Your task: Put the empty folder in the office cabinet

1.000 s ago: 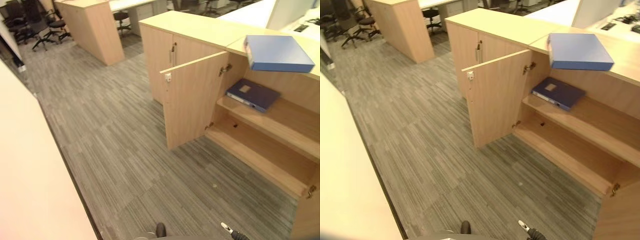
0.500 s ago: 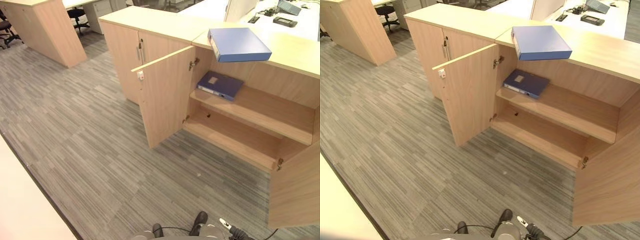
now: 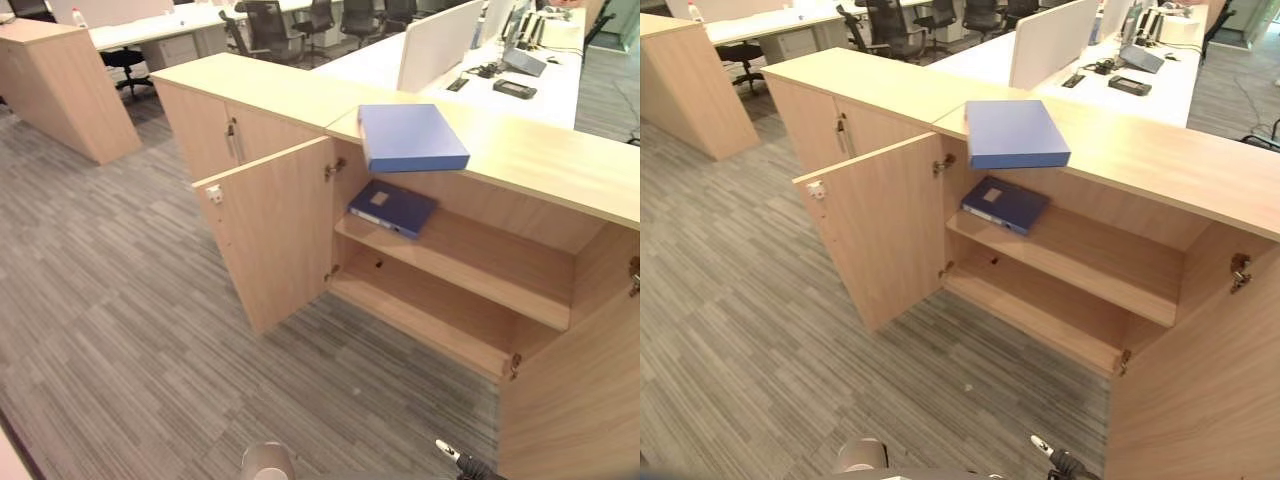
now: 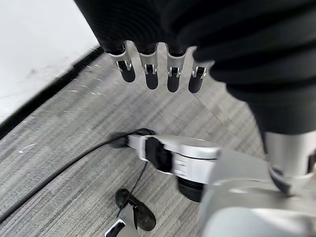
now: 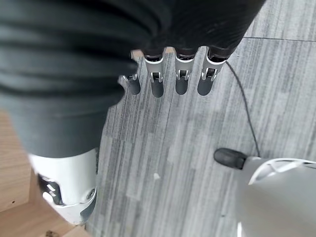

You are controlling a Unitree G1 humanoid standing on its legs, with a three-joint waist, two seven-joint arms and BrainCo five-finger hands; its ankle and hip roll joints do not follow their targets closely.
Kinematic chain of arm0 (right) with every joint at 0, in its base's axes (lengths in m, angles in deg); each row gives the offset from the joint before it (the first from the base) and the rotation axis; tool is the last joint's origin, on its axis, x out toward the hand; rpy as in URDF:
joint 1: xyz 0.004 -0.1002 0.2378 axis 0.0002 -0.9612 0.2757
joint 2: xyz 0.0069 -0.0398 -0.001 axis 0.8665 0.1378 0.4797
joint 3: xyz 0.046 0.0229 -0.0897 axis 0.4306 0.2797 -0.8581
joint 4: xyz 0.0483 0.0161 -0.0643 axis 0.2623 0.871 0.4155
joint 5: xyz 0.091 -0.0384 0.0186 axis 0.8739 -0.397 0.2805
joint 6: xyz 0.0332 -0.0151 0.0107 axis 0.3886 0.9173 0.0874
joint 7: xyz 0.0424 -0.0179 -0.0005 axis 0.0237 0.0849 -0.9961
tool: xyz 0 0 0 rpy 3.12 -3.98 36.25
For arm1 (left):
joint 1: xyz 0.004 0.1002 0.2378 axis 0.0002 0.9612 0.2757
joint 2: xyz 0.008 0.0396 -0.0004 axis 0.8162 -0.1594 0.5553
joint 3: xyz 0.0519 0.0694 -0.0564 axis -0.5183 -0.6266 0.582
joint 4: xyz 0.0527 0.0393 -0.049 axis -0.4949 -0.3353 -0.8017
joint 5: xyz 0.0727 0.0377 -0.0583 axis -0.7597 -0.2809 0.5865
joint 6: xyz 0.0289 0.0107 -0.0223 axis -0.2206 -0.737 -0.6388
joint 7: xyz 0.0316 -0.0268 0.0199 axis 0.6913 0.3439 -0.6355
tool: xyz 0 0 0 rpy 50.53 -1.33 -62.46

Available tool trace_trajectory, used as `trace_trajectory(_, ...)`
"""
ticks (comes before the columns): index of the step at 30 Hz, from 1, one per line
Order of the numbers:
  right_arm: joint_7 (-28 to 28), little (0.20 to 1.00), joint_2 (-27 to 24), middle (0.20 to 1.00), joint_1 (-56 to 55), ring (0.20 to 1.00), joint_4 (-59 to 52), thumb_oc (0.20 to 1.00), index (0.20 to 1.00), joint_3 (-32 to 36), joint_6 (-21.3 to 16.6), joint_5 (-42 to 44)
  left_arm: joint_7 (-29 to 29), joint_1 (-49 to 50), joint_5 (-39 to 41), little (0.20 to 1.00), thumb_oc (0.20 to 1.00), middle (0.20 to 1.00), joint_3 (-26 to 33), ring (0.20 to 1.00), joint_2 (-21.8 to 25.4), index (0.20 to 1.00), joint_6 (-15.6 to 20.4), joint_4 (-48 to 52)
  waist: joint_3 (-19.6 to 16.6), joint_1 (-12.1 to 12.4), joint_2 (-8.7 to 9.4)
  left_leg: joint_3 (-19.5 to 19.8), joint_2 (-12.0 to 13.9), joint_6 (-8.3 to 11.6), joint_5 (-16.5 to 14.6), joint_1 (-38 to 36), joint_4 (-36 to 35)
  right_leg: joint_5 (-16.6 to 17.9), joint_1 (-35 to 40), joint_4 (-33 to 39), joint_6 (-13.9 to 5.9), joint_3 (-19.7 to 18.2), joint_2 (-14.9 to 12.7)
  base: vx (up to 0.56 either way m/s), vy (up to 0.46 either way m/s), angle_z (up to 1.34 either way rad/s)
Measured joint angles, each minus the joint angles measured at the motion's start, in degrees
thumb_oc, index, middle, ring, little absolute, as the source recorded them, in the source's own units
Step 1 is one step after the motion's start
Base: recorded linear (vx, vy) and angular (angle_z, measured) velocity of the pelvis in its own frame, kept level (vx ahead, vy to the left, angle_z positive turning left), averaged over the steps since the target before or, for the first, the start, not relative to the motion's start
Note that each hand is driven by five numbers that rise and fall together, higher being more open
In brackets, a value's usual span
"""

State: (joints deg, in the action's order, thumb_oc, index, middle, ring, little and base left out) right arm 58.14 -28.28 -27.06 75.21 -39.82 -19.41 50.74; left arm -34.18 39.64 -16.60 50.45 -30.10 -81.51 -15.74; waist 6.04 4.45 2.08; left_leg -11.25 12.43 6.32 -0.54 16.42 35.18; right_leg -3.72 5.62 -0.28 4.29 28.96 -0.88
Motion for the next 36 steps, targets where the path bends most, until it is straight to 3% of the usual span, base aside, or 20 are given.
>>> trace_trajectory(2,-0.1,1.0,-0.3,1.0,-0.2,1.0,-0.1,1.0,1.0,-0.2,0.0,-0.1,0.1,-0.1,0.0,1.0,1.0,1.0,0.1,1.0,-0.5,1.0,-0.1,0.3,0.5,-0.5,-0.88,0.3,-1.4,0.65,0.9,1.0,-9.1,-0.2,1.0,1.2,-0.13,-1.0,0.7,0.26,0.098,-0.31)
trace_trajectory(3,-0.1,1.0,-0.8,1.0,-0.2,1.0,0.3,1.0,1.0,-0.5,0.4,-0.1,0.2,-0.1,0.0,1.0,1.0,1.0,-0.4,1.0,-0.9,1.0,-0.1,0.0,1.4,0.4,-1.23,2.1,-3.7,0.55,2.6,-1.5,-22.8,0.6,1.2,1.5,0.48,-1.6,0.7,0.3,0.086,-0.35)
trace_trajectory(6,0.0,1.0,-0.6,1.0,-0.3,1.0,1.0,1.0,1.0,-0.7,0.4,-0.4,0.8,-0.4,0.0,1.0,1.0,1.0,-0.8,1.0,-0.7,1.0,-0.1,-0.1,1.8,0.9,-1.66,5.7,-5.3,1.63,7.3,-3.2,-37.2,0.3,4.4,4.4,-0.36,-3.9,1.9,0.26,0.107,-0.34)
trace_trajectory(9,-0.1,1.0,-0.8,1.0,0.8,1.0,1.6,1.0,1.0,-0.4,0.0,-0.6,2.0,-1.2,0.0,1.0,1.0,1.0,-2.4,1.0,-0.9,1.0,-0.1,0.4,3.4,1.8,-1.55,7.1,-5.4,1.11,9.8,-2.0,-38.3,-0.5,7.3,5.2,-1.65,-6.1,2.2,0.24,0.18,-0.42)
trace_trajectory(11,-0.1,1.0,-0.9,1.0,1.0,1.0,1.8,1.0,1.0,-0.2,0.0,-0.7,2.7,-1.6,0.0,1.0,1.0,1.0,-2.3,1.0,-1.0,1.0,0.0,0.7,3.5,2.7,-2.14,7.4,-5.0,0.7,9.6,-3.5,-37.9,-1.2,8.4,5.3,-2.38,-8.2,2.0,0.34,0.269,-0.66)
trace_trajectory(13,-0.3,1.0,-0.8,1.0,0.4,1.0,2.3,1.0,1.0,0.1,0.0,-1.4,2.9,-1.4,0.0,1.0,1.0,1.0,-2.1,1.0,-1.1,1.0,-0.2,-0.5,2.9,2.3,-2.47,7.0,-5.5,0.12,9.7,-6.8,-36.6,-2.9,11.1,5.4,-4.51,-10.3,0.9,0.2,0.163,-0.56)
trace_trajectory(14,-0.2,1.0,-0.3,1.0,-0.1,1.0,2.6,1.0,1.0,0.1,0.1,-2.0,2.9,-2.1,-0.1,1.0,1.0,1.0,-2.2,1.0,-0.6,1.0,-0.1,-1.5,2.2,2.1,-1.94,5.5,-6.6,-2.09,12.1,-7.1,-36.0,-3.8,12.0,5.6,-5.41,-10.5,-0.6,0.2,0.187,-0.34)
trace_trajectory(15,-0.2,1.0,0.2,1.0,-0.8,1.0,2.8,1.0,1.0,0.1,0.3,-2.4,2.6,-2.5,0.0,1.0,1.0,1.0,-2.2,1.0,0.0,1.0,-0.1,-1.5,2.1,2.0,-0.81,4.5,-8.3,-4.02,11.0,-7.8,-35.1,-3.9,12.3,5.1,-7.02,-10.7,-1.9,0.37,0.398,-0.17)
trace_trajectory(16,-0.5,1.0,1.3,1.0,-1.2,1.0,2.8,1.0,1.0,0.8,0.4,-2.4,2.7,-2.9,-0.1,1.0,1.0,1.0,-2.2,1.0,2.0,1.0,0.2,-0.4,1.8,1.5,0.56,3.3,-11.1,-6.06,9.6,-8.7,-35.6,-3.5,12.0,3.4,-7.67,-10.6,-5.4,0.27,0.311,-0.09)
trace_trajectory(17,-0.5,1.0,1.4,1.0,-1.5,1.0,2.8,1.0,1.0,1.6,0.4,-2.4,2.7,-3.8,-0.1,1.0,1.0,1.0,-2.2,1.0,2.2,1.0,0.2,-0.3,1.8,1.1,0.57,2.8,-12.1,-7.54,9.4,-10.1,-36.4,-3.4,11.9,1.4,-7.89,-10.6,-6.9,0.32,0.443,-0.15)
trace_trajectory(20,-1.2,1.0,1.5,1.0,-1.6,1.0,2.2,1.0,1.0,2.3,0.4,-2.8,2.9,-5.1,-0.2,1.0,1.0,1.0,-3.4,1.0,1.8,1.0,0.1,0.3,1.4,0.7,-2.27,1.1,-14.0,-10.34,7.0,-14.9,-38.3,-2.5,9.9,-7.5,-9.92,-10.8,-10.6,0.22,0.369,-0.31)
trace_trajectory(21,-1.2,1.0,1.3,1.0,-1.7,1.0,1.9,1.0,1.0,2.8,0.4,-2.8,3.0,-4.3,-1.0,1.0,1.0,1.0,-4.6,1.0,1.1,1.0,0.5,0.0,0.3,0.8,-3.86,0.0,-15.0,-10.45,6.4,-16.9,-39.5,-4.1,7.4,-15.4,-10.61,-10.3,-13.7,0.24,0.434,-0.22)
trace_trajectory(22,-1.2,1.0,1.3,1.0,-1.8,1.0,1.9,1.0,1.0,2.7,0.4,-2.8,3.0,-4.3,-1.1,1.0,1.0,1.0,-4.6,1.0,1.1,1.0,0.5,0.0,0.3,0.8,-3.8,0.0,-15.0,-10.4,6.3,-16.9,-39.4,-4.2,7.3,-15.4,-10.68,-10.3,-13.7,0.29,0.568,-0.21)
trace_trajectory(23,-1.4,1.0,0.9,1.0,-1.8,1.0,1.5,1.0,1.0,1.9,0.6,-3.2,3.1,-4.6,-2.7,1.0,1.0,1.0,-5.4,1.0,1.0,1.0,0.4,0.5,-1.3,0.6,-4.7,-0.2,-17.3,-12.96,4.2,-18.0,-38.5,-2.1,2.7,-22.6,-11.8,-10.9,-17.3,0.22,0.426,0.02)
trace_trajectory(25,-1.2,1.0,0.2,1.0,-1.7,1.0,-0.5,1.0,1.0,1.8,0.2,-4.3,3.5,-4.7,-4.7,1.0,1.0,1.0,-8.8,1.0,0.9,1.0,0.2,1.1,-1.1,-0.1,-4.69,-0.3,-19.0,-14.1,2.3,-19.8,-39.2,-2.2,-2.6,-33.6,-11.39,-10.1,-22.0,0.08,0.16,-0.04)
trace_trajectory(27,-1.2,1.0,-0.2,1.0,-0.4,1.0,-0.6,1.0,1.0,1.7,0.1,-5.0,3.7,-3.7,-5.9,1.0,1.0,1.0,-12.8,1.0,0.8,1.0,0.1,1.3,-0.9,0.0,-5.14,-1.4,-20.0,-14.24,1.6,-21.2,-39.7,-3.1,-4.4,-36.1,-11.27,-7.5,-25.7,0.07,0.018,-0.21)
trace_trajectory(29,-1.3,1.0,-0.5,1.0,1.3,1.0,-0.6,1.0,1.0,1.6,0.5,-5.1,3.4,-3.8,-7.6,1.0,1.0,1.0,-16.0,1.0,1.0,1.0,-0.3,4.7,-0.5,-0.6,-5.78,-1.5,-19.3,-13.91,1.9,-21.7,-39.8,-4.3,-6.9,-28.9,-12.57,-5.1,-24.5,0.1,-0.054,-0.13)
trace_trajectory(32,-1.3,1.0,-0.7,1.0,3.0,1.0,-1.9,1.0,1.0,1.5,0.5,-5.1,3.4,-5.0,-9.3,1.0,1.0,1.0,-18.6,1.0,1.6,1.0,0.3,11.2,1.0,-1.4,-6.87,-2.3,-18.1,-13.26,1.9,-22.0,-39.4,-3.5,-10.5,-16.9,-13.72,-4.1,-19.2,0.08,-0.086,-0.06)
trace_trajectory(34,-1.2,1.0,-0.7,1.0,2.8,1.0,-2.7,1.0,1.0,0.7,0.2,-5.0,3.9,-5.5,-9.8,1.0,1.0,1.0,-20.7,1.0,2.5,1.0,0.7,17.9,2.1,-2.8,-6.41,-1.4,-18.1,-12.17,0.9,-23.1,-38.9,0.9,-11.3,-12.4,-12.93,-6.2,-16.3,0.06,-0.112,0.27)
trace_trajectory(36,-1.2,1.0,-0.8,1.0,2.1,1.0,-3.0,1.0,1.0,0.5,0.5,-5.0,5.9,-2.2,-9.9,1.0,1.0,1.0,-22.8,1.0,4.7,1.0,0.4,33.1,2.0,-1.8,-5.79,-1.7,-17.3,-10.99,0.1,-24.1,-39.4,5.0,-10.2,-11.2,-11.78,-5.9,-15.5,0.16,-0.139,0.01)
